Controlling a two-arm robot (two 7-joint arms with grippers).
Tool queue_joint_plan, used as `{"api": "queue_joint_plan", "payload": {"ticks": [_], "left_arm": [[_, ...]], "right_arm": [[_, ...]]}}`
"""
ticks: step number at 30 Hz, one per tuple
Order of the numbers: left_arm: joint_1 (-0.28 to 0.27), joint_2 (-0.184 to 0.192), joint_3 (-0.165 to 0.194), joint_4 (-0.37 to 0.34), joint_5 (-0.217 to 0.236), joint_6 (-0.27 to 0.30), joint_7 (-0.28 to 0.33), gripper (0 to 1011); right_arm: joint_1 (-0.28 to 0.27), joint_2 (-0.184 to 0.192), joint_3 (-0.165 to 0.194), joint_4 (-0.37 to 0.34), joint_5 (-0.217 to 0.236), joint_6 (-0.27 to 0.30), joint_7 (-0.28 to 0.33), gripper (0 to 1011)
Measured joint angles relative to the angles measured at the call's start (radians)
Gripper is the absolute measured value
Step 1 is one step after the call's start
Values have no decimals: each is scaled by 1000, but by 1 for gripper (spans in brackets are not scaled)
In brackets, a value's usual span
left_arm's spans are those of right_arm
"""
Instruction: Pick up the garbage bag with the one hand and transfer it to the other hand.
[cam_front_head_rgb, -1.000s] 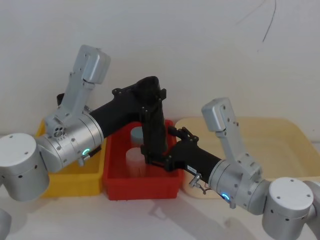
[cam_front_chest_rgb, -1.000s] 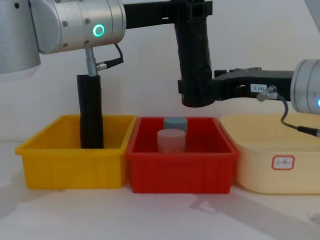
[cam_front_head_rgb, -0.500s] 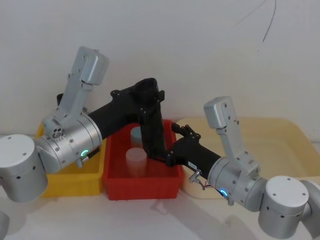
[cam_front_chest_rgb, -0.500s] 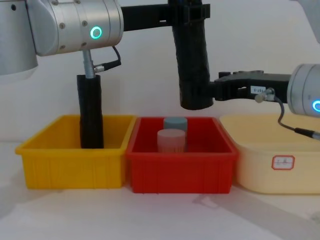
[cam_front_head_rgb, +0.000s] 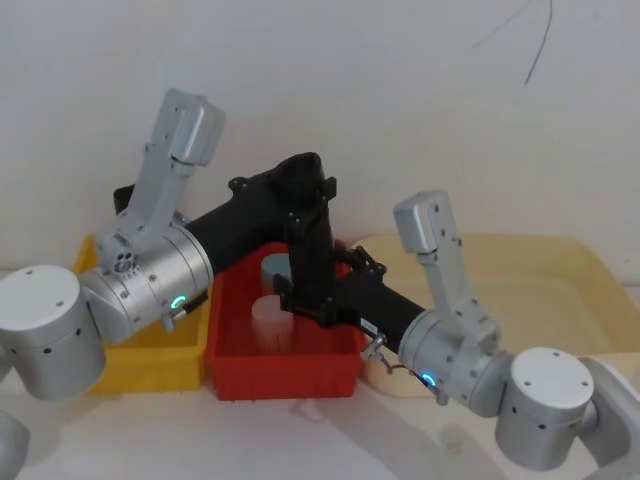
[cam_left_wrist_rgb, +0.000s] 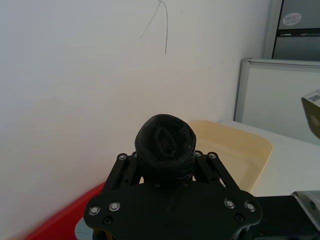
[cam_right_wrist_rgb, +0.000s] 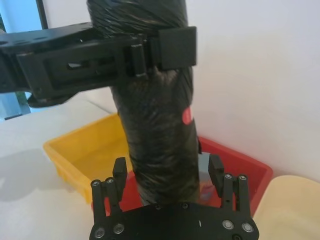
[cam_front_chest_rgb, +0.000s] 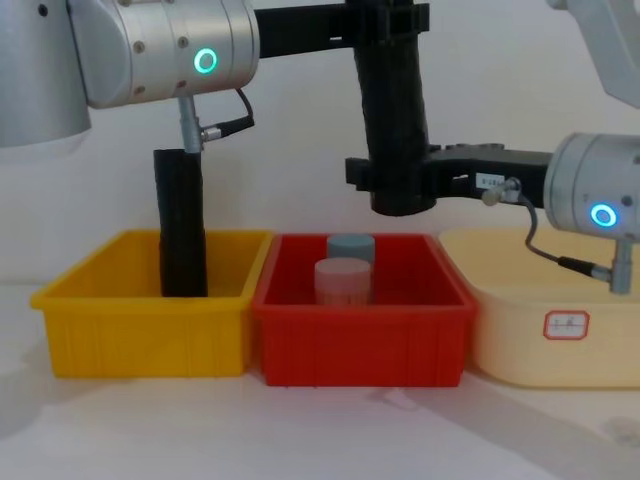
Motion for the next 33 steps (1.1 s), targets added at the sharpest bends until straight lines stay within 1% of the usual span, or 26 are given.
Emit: {"api": "queue_joint_plan", "payload": {"ticks": [9,22,24,25,27,28,29,32,33], "left_arm": [[-6,-8,7,8,-2,5,2,371],[-11,-13,18,17,-3,15,1,371],[-11,-13,19,17,-3,16,0,371],[-12,-13,19,18,-3,16,0,371],[-12,-14,20,18,-3,18,0,371],[-12,-14,21,18,-4,18,0,371],[-12,-14,21,19,-4,18,0,371],[-12,-14,22,19,-4,19,-1,371],[-12,-14,22,19,-4,19,-1,371]], "right_arm": [[25,-18,-6,31,1,-21,8,1000],[56,-30,-11,63,3,-38,18,1000],[57,-31,-11,65,3,-39,19,979],[59,-31,-12,67,3,-40,19,945],[61,-32,-12,69,3,-41,20,919],[62,-32,-12,70,4,-42,20,876],[63,-33,-12,71,4,-42,20,876],[65,-33,-12,73,4,-43,21,770],[66,-33,-12,74,4,-44,21,753]]}}
